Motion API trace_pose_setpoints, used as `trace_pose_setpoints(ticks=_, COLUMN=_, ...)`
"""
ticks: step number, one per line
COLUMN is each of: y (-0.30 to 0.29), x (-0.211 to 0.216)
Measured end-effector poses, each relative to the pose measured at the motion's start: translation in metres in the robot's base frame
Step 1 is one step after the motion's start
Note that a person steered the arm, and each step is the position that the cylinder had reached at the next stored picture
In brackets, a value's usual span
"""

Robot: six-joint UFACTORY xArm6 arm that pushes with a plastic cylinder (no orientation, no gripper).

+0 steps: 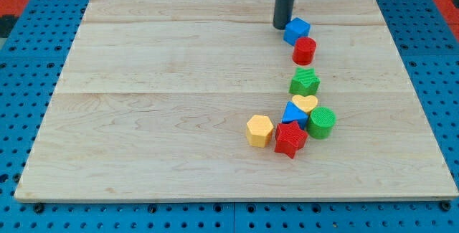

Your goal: Move the blue cube above the red circle

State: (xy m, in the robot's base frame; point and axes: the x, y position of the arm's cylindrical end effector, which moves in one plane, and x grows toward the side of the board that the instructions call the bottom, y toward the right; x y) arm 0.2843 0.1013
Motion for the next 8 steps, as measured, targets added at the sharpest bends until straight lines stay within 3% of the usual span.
trace_pose_setpoints(ticks=1, y=-0.066, x=-0.010)
trace_pose_setpoints(ticks=2, y=-0.084, x=0.049)
trace_pose_setpoints(ticks=3, y=-0.018, x=0.049)
trace_pose_setpoints(ticks=4, y=0.010, x=0.027)
trace_pose_setpoints(ticks=6, y=-0.003, x=-0.036)
trace_pose_setpoints(ticks=7, y=0.086, x=-0.046)
trace_pose_setpoints(ticks=8, y=0.170, x=-0.003)
